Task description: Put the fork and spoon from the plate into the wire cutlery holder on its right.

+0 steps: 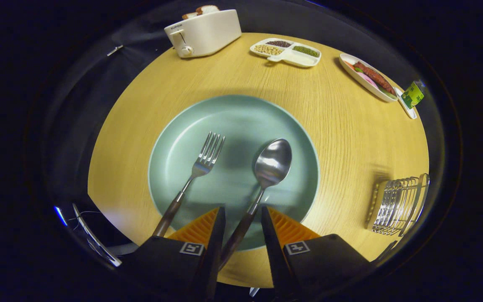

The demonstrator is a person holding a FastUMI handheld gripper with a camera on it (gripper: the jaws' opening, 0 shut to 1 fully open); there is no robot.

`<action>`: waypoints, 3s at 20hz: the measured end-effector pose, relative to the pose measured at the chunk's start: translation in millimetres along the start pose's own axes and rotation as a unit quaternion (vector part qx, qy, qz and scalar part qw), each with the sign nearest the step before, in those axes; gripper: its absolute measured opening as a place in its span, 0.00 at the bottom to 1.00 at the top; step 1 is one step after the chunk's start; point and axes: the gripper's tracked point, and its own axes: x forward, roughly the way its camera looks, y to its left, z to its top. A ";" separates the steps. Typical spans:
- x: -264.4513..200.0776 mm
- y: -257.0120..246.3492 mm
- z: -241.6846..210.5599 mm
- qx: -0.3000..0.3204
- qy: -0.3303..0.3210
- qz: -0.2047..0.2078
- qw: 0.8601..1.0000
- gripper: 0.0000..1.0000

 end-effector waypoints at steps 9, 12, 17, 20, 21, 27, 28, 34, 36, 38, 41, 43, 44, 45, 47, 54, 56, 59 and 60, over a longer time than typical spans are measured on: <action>-3.2 -5.2 -3.2 -0.024 0.013 0.023 0.999 0.09; -18.4 -4.1 -1.7 -0.027 0.006 0.042 0.999 0.09; -49.1 -18.2 6.9 -0.023 -0.017 0.045 0.999 0.09; -71.6 -23.5 15.9 -0.011 -0.035 0.054 0.998 0.09; -80.2 -28.6 19.0 -0.015 -0.043 0.052 0.998 0.09; -139.2 -81.4 30.2 0.007 -0.084 0.054 0.995 0.09; -148.9 -93.2 30.7 0.014 -0.090 0.052 0.994 0.09; -194.0 -169.0 11.4 0.043 -0.085 0.045 0.994 0.09; -194.4 -195.9 1.4 0.042 -0.071 0.036 0.996 0.09; -190.4 -216.6 -10.5 0.036 -0.052 0.030 0.998 0.09; -174.0 -231.0 -25.5 0.031 -0.018 0.034 0.999 0.09; -161.9 -232.1 -31.3 0.033 0.005 0.043 0.999 0.09; -156.3 -232.7 -33.4 0.029 0.017 0.045 0.998 0.09; -150.4 -235.5 -34.3 0.024 0.026 0.043 0.998 0.09; -140.3 -240.2 -29.1 0.021 0.033 0.035 0.999 0.09; -123.2 -232.7 -25.3 0.024 0.056 0.043 0.997 0.09; -123.2 -227.6 -20.2 0.035 0.053 0.054 0.996 0.13; -136.7 -231.1 -9.7 0.051 0.028 0.058 0.997 0.34; -143.0 -230.8 -4.7 0.053 0.014 0.060 0.997 0.52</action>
